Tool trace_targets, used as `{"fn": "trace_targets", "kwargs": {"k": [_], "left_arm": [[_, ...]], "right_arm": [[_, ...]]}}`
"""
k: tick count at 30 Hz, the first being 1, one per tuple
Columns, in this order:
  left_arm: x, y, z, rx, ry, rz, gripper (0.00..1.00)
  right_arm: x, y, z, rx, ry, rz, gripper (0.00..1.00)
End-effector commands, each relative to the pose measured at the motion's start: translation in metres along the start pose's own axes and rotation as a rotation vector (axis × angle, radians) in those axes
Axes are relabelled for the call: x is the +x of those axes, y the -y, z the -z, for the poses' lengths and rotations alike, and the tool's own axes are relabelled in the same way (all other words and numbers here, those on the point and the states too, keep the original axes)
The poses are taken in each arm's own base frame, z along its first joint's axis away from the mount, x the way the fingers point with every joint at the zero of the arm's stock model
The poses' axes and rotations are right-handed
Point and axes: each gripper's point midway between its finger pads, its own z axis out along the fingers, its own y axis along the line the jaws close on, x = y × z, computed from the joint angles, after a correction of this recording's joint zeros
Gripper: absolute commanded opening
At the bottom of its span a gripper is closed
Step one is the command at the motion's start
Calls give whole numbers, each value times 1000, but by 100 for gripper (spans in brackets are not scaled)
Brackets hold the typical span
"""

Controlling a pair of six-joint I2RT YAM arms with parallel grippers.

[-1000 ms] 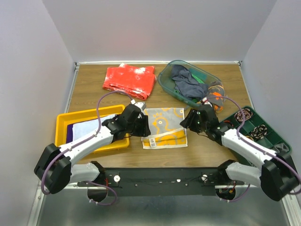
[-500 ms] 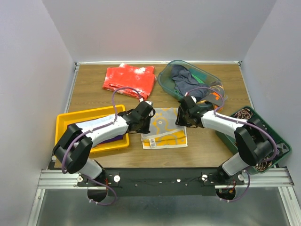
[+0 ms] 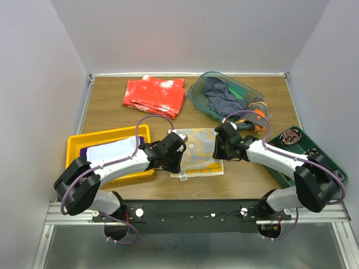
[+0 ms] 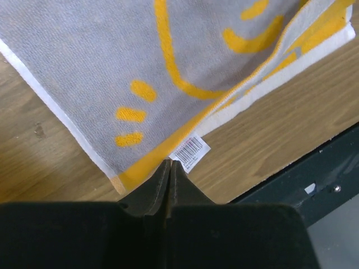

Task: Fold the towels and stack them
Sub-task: Fold the towel at the center of the board.

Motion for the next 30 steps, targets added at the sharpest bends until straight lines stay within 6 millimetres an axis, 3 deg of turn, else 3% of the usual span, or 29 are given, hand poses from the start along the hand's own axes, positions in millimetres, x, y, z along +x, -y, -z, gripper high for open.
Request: {"fn": "trace_targets", "kwargs": {"k": [1, 6, 9, 12, 13, 15, 16, 18, 19, 22, 23, 25, 26, 28, 30], "left_arm": [[14, 9, 4, 62, -33, -28, 10], [21, 11, 4, 80, -47, -45, 12], [15, 15, 9, 88, -25, -41, 22], [1, 30, 25, 145, 32, -45, 25], [-11, 33, 31, 141, 70, -41, 33], [-27, 30, 40, 120, 125, -2, 39], [-42, 29, 46, 105, 166, 17, 43], [-67, 3, 46, 12, 232, 104, 50], [-79, -4, 47, -4, 258, 134, 50], [-113, -49, 35, -84, 336, 260, 52], [-119, -58, 23, -101, 332, 281, 52], [-137, -74, 18, -122, 351, 311, 52], [-139, -79, 6, -127, 333, 317, 52], [-154, -85, 2, -140, 347, 318, 52], [-156, -98, -11, -170, 319, 344, 52]], "right_arm": [[30, 13, 14, 18, -58, -33, 38], [20, 17, 36, 4, 28, -95, 41], [1, 14, 47, -5, 112, -124, 46], [-19, 10, 50, 2, 179, -140, 49], [-25, 11, 49, 14, 202, -130, 49], [-34, 8, 41, 31, 216, -108, 49], [-49, 4, 42, 38, 243, -90, 49], [-61, 3, 27, 65, 248, -69, 49], [-76, 0, 26, 69, 276, -61, 49], [-99, 3, 4, 80, 303, -59, 49], [-108, 2, 0, 75, 307, -63, 49], [-119, 11, -19, 84, 299, -74, 49], [-127, 14, -21, 88, 312, -80, 48], [-138, 23, -31, 94, 326, -80, 47], [-150, 24, -35, 88, 343, -78, 46]]}}
